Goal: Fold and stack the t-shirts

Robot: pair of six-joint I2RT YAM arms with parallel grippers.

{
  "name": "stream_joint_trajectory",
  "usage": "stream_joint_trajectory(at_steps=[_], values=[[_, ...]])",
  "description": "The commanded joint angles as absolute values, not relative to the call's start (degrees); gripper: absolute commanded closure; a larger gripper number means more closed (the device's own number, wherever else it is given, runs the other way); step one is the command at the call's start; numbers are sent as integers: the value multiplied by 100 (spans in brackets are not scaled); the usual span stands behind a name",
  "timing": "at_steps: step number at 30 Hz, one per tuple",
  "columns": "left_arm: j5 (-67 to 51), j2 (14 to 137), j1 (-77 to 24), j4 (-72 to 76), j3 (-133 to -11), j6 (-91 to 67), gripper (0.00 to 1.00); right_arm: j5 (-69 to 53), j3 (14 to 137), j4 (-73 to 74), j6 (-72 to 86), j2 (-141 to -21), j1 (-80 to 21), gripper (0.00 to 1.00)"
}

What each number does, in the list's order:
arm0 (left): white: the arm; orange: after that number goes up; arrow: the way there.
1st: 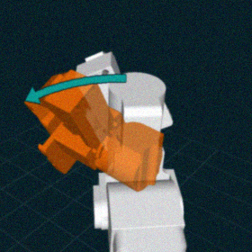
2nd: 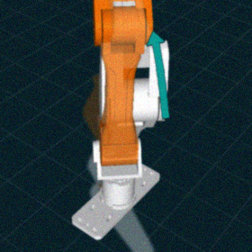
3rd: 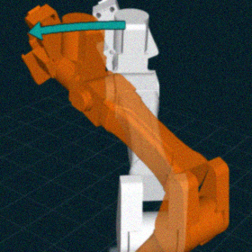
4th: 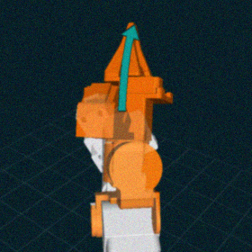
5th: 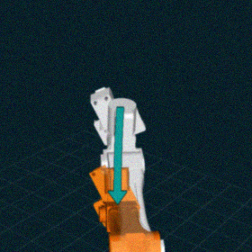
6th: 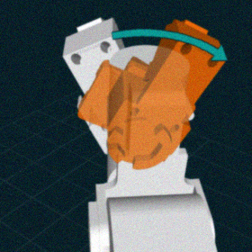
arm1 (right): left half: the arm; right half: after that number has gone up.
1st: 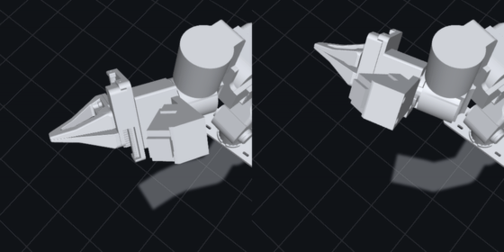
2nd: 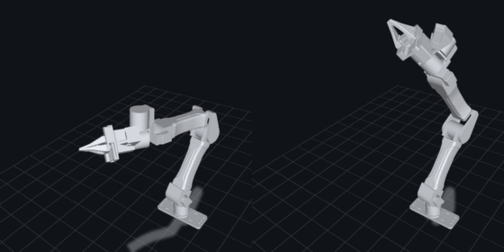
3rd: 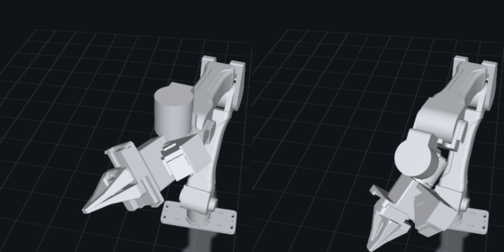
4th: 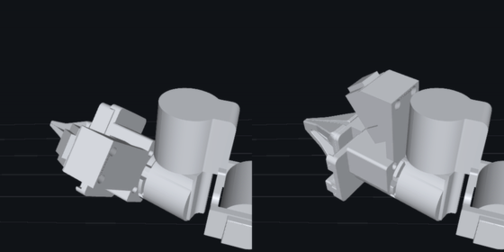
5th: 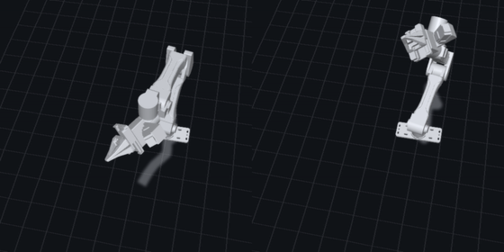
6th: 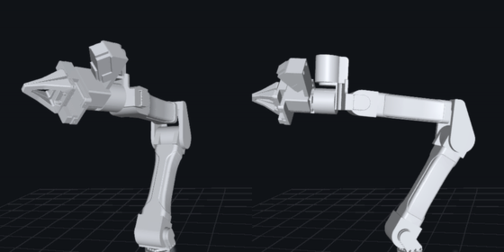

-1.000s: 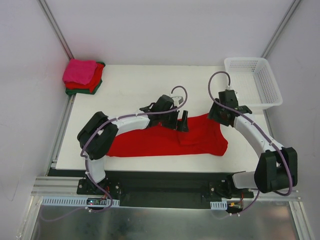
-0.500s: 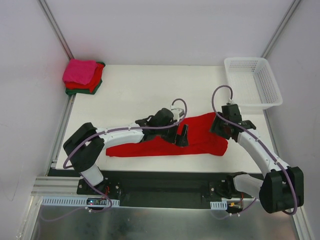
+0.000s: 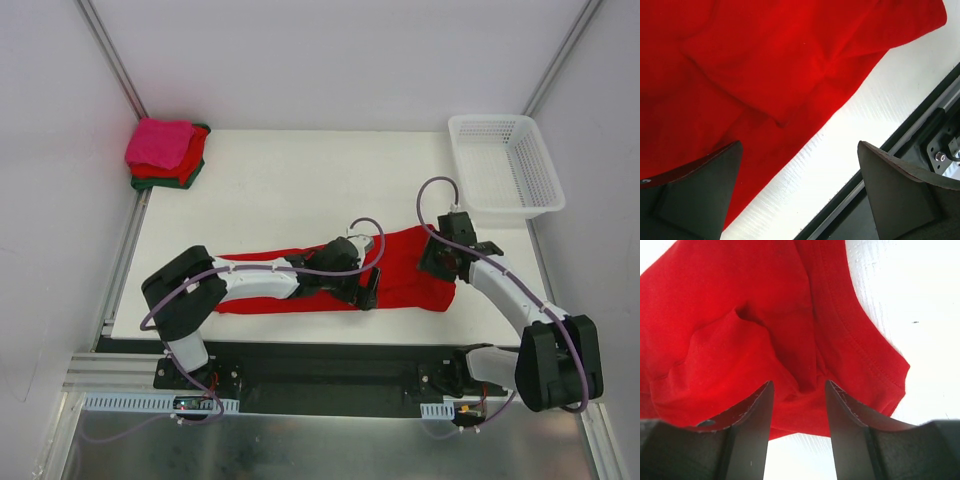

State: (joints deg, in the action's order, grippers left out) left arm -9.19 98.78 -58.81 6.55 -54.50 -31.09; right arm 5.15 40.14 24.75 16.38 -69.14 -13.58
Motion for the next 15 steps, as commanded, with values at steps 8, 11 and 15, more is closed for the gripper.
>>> stream_joint_trajectory(at_steps=[8,11,15], values=[[-150,9536,-5880,870,-5475,-2971,13,519,4553,2206,1503,-7400,-1283,54],[-35,9589,-5880,896,-5546,-2927,20,510,4579,2162,1477,-7523,-1274,56],[140,9782,-5880,1011,-5668,-2865,29,448,4614,2092,1476,-7707,-1257,60]])
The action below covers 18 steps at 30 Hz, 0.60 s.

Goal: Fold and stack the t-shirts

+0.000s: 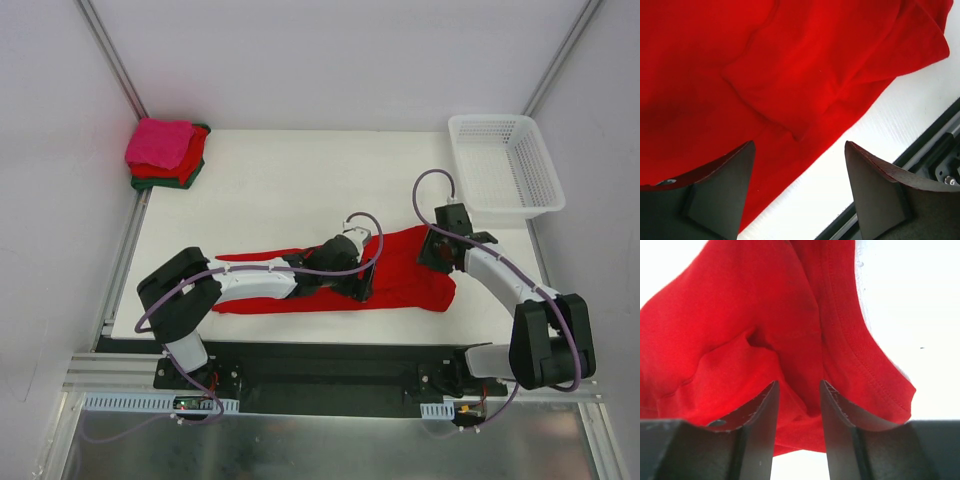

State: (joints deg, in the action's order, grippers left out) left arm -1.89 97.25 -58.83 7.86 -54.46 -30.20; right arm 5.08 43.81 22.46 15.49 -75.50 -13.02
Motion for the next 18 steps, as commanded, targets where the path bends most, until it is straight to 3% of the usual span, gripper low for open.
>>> stream_joint_trajectory(at_steps=[1,18], values=[[141,9834,-5880,1019,-5695,-2857,30,405,4632,2092,1468,-7752,-1257,61],[79,10230,-5880,1143,-5897,-2927,34,290,4562,2109,1433,-7761,-1248,66]])
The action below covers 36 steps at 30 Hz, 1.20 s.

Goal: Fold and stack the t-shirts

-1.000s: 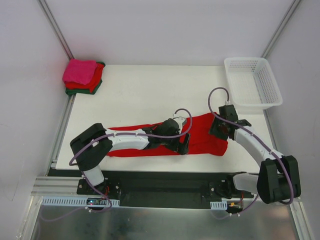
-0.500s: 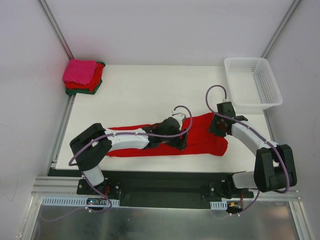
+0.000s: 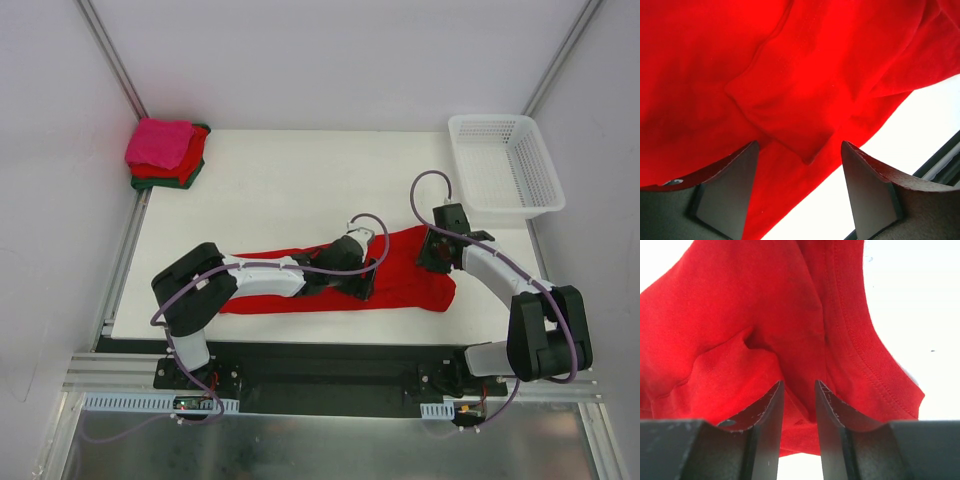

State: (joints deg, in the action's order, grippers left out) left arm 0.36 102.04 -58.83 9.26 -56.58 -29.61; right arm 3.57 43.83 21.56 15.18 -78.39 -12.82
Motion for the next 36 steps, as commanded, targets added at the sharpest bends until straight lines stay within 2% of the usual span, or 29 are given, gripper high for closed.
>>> stream_joint_trajectory(at_steps=[1,3,9,11,14,18,36], values=[[79,10213,-5880,1143,-5906,-2918,34,299,4544,2127,1441,-7743,-1257,67],[70,10178,-5880,1143,-5915,-2901,34,299,4518,2144,1433,-7682,-1248,67],[114,10099,-5880,1143,-5976,-2821,44,343,4474,2197,1406,-7594,-1239,69],[79,10134,-5880,1134,-6012,-2813,50,343,4465,2215,1406,-7594,-1230,70],[70,10151,-5880,1143,-5986,-2848,53,325,4447,2215,1398,-7594,-1230,72],[62,10151,-5880,1143,-5976,-2874,53,308,4412,2232,1406,-7559,-1213,76],[17,10257,-5880,1134,-6003,-2883,53,44,4069,2452,1503,-7067,-1204,73]])
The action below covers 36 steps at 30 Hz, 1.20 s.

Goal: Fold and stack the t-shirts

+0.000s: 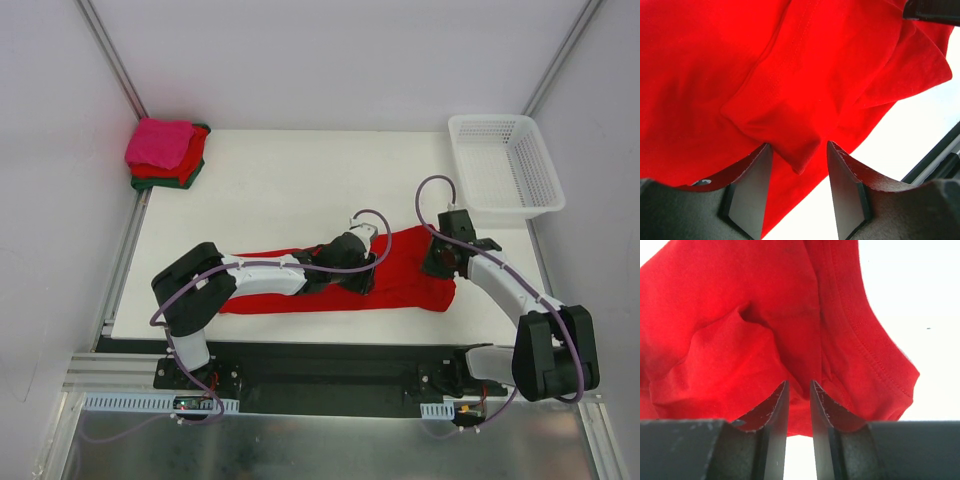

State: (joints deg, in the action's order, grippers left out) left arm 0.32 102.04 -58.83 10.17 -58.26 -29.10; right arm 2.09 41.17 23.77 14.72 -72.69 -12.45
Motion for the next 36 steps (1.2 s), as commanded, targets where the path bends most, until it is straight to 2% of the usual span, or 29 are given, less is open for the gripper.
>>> stream_joint_trajectory(at_steps=[1,22,25,26,28,29,32,36], values=[[18,10266,-5880,1134,-6012,-2874,53,44,4061,2452,1503,-7075,-1204,73],[9,10336,-5880,1134,-6012,-2909,54,-141,3850,2382,1521,-7128,-1204,74],[9,10336,-5880,1134,-6003,-2918,63,-149,3841,2364,1512,-7145,-1204,77],[9,10345,-5880,1134,-6012,-2918,70,-158,3841,2364,1512,-7154,-1213,80],[9,10345,-5880,1134,-6003,-2927,76,-158,3850,2364,1503,-7163,-1204,84],[17,10345,-5880,1134,-6003,-2927,84,-158,3858,2356,1512,-7172,-1204,88],[17,10345,-5880,1134,-5994,-2927,94,-132,3885,2373,1503,-7189,-1204,97],[9,10327,-5880,1134,-5977,-2927,94,-62,3955,2443,1468,-7189,-1204,99]])
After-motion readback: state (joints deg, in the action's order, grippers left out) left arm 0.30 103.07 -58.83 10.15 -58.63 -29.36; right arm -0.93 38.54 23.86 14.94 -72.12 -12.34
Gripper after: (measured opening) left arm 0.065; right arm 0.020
